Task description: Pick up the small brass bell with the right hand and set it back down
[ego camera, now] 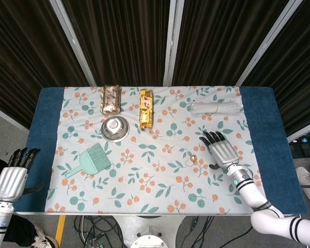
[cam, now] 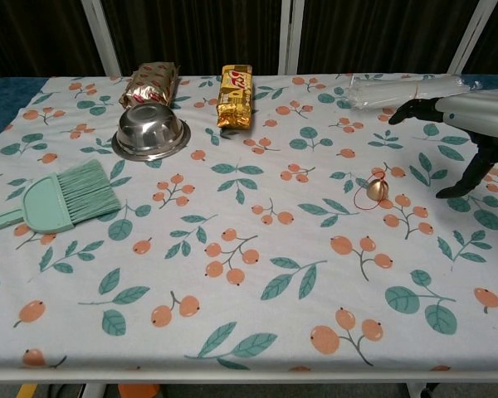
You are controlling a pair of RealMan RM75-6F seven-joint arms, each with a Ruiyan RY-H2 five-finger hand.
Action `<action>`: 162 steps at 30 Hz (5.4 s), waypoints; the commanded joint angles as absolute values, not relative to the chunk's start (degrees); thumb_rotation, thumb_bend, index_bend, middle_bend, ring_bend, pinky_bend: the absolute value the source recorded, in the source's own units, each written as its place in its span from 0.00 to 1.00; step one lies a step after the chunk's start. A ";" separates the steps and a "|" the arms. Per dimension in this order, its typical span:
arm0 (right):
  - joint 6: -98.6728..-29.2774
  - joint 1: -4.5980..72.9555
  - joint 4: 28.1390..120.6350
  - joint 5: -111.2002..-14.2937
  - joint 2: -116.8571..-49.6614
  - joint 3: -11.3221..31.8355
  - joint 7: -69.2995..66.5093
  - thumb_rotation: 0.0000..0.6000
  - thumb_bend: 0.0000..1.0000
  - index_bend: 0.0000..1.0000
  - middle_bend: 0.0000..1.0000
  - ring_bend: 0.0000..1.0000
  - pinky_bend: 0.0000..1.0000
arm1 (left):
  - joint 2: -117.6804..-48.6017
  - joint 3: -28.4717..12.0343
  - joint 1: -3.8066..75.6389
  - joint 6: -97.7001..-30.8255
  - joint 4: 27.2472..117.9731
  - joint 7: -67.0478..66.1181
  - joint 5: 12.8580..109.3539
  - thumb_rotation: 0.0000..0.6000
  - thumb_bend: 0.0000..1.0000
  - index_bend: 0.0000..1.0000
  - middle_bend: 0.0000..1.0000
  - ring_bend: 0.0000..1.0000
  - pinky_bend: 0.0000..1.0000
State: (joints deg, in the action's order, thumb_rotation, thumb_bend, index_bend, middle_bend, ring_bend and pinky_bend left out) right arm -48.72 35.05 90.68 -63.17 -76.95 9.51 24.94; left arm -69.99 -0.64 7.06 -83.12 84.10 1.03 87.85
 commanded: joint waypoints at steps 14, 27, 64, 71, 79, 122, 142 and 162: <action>-50.99 40.58 89.03 -54.76 -83.59 9.88 31.10 1.00 0.13 0.35 0.00 0.00 0.00 | -70.28 -0.39 7.01 -82.59 81.19 4.87 87.58 1.00 0.00 0.08 0.09 0.00 0.00; -51.60 42.01 87.84 -54.16 -84.85 8.22 31.02 1.00 0.17 0.43 0.01 0.00 0.00 | -70.37 -0.39 6.90 -82.65 80.72 5.50 87.50 1.00 0.00 0.08 0.09 0.00 0.00; -51.42 43.96 87.42 -53.06 -84.46 6.56 29.27 1.00 0.28 0.54 0.04 0.00 0.00 | -70.67 0.02 6.87 -82.17 80.49 5.63 87.63 1.00 0.00 0.08 0.09 0.00 0.00; -51.32 44.18 87.31 -52.84 -84.45 6.27 29.20 1.00 0.29 0.56 0.05 0.00 0.00 | -70.66 0.00 6.82 -82.33 80.38 5.79 87.70 1.00 0.00 0.08 0.09 0.00 0.00; -51.39 44.42 87.01 -52.73 -84.76 6.12 29.08 1.00 0.30 0.57 0.06 0.00 0.00 | -70.76 -0.01 6.79 -82.35 80.22 5.95 87.67 1.00 0.00 0.08 0.09 0.00 0.00; -60.37 38.83 96.50 -68.78 -75.38 7.43 17.62 1.00 0.37 0.71 0.12 0.00 0.00 | -70.63 -0.15 7.44 -81.45 81.99 3.78 87.55 1.00 0.00 0.08 0.09 0.00 0.00; -60.07 37.38 94.49 -71.48 -76.18 7.77 15.72 1.00 0.38 0.75 0.13 0.00 0.00 | -70.64 -0.08 7.42 -81.43 81.95 3.77 87.42 1.00 0.00 0.08 0.09 0.00 0.00; -58.27 37.89 89.56 -68.82 -80.71 7.74 21.33 1.00 0.38 0.76 0.14 0.00 0.00 | -70.62 0.12 7.30 -81.52 81.67 4.08 87.54 1.00 0.00 0.08 0.09 0.00 0.00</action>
